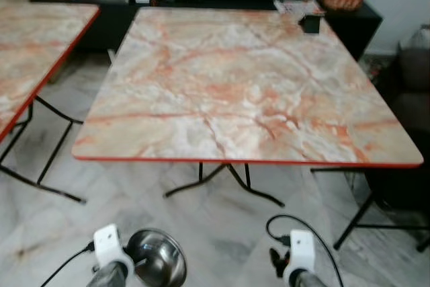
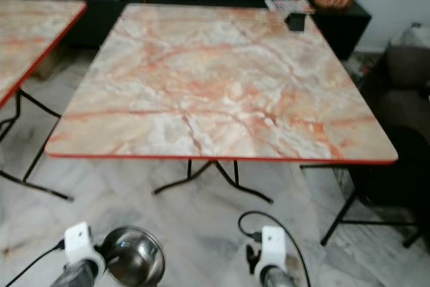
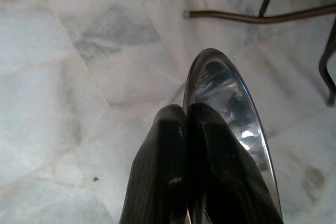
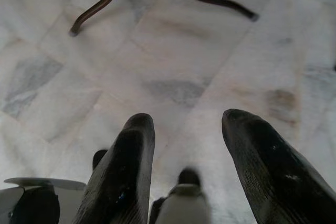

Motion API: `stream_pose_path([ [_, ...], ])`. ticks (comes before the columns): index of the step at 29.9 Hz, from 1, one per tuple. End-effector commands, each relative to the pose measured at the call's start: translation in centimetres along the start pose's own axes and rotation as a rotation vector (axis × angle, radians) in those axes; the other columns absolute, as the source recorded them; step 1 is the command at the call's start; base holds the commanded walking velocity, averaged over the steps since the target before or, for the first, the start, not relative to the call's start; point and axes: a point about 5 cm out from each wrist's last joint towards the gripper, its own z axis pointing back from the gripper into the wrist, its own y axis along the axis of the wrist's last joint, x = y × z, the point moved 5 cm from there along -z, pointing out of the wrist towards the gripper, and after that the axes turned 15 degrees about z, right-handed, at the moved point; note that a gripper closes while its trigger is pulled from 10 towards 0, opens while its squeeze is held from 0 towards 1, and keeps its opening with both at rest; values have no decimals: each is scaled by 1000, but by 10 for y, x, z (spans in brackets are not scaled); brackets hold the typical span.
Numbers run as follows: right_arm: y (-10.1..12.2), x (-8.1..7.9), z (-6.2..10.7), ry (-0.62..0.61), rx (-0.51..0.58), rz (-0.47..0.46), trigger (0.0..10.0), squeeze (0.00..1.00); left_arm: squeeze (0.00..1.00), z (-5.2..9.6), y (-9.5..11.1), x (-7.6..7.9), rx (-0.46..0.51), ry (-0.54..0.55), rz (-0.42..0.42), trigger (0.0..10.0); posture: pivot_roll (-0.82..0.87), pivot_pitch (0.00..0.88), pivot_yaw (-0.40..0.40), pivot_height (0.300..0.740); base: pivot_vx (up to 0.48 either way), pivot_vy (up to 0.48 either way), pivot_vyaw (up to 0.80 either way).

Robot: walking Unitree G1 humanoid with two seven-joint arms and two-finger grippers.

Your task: Setting the table

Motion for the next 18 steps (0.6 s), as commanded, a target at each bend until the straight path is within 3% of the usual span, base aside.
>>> stream_pose_path([
  [1, -9, 9, 3, -20, -28, -1, 10000, 0, 0, 2, -12, -1, -29, 6, -6, 10000, 7, 127, -35, 740, 0, 0, 0],
  [18, -7, 11, 2, -24, -25, -7, 10000, 0, 0, 2, -13, -1, -32, 10, -17, 10000, 12, 134, -38, 740, 0, -247, 0],
])
